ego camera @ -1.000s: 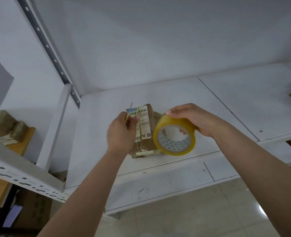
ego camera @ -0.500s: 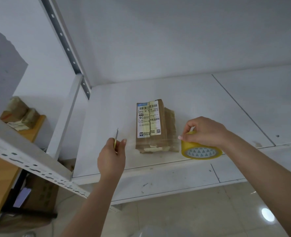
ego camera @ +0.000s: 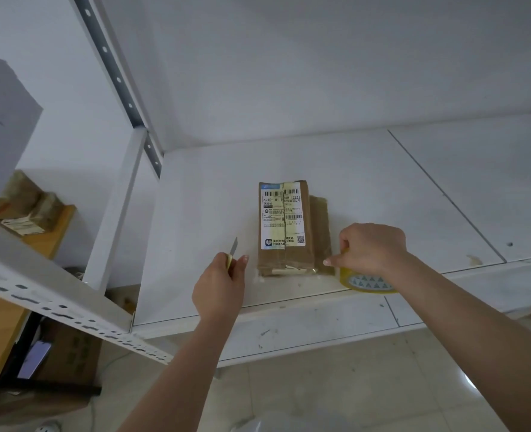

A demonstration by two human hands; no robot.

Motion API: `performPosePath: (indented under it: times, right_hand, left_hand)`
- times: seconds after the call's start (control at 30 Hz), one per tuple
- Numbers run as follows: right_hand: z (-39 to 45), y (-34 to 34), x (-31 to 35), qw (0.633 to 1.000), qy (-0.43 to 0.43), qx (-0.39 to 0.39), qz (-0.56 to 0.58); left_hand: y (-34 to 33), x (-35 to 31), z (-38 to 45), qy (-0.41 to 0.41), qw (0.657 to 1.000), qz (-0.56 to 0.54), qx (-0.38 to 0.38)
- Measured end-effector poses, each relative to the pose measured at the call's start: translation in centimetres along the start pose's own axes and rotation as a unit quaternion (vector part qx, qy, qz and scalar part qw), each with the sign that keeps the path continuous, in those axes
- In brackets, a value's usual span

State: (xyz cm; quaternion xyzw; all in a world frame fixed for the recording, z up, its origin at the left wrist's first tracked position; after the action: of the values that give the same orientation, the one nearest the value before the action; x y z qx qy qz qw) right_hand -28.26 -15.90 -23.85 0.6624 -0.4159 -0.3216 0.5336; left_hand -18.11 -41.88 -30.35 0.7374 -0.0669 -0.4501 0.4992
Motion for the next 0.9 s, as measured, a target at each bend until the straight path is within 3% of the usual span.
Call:
performPosePath:
  times: [0.5, 0.7, 0.8, 0.9]
  right_hand:
    - [1.4, 0.0, 2.0, 0.997, -0.006, 0.035, -0.074]
    - [1.5, 0.0, 1.7, 0.997, -0.012, 0.040, -0.065]
    - [1.3, -0.1, 1.3, 0.998, -0.014, 0.031, -0.054]
    - [1.3, -0.2, 1.2, 0.998, -0.008, 0.028, -0.047]
  left_hand:
    - [-2.1, -0.6, -0.5, 0.004, 0.998, 0.070, 0.007]
    - [-2.5, -0.7, -0.2, 0.021, 0.997, 0.060, 0.047]
    - [-0.7, -0.7, 0.4, 0.030, 0.998, -0.048, 0.041]
    - [1.7, -4.6, 0.1, -0.079, 0.982, -0.162, 0.050]
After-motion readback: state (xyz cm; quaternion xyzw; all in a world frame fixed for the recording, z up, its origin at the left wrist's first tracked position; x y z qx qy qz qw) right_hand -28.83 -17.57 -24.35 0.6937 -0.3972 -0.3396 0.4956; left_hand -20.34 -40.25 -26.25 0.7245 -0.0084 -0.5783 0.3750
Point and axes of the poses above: each hand's wrist, its own z-axis towards the middle knuckle, its own y-axis out of the back of the hand, x = y × z, the point moved 8 cm from there along z, towards the middle knuckle, and after that the axes turned 12 degrees about y, right-handed, at the moved point
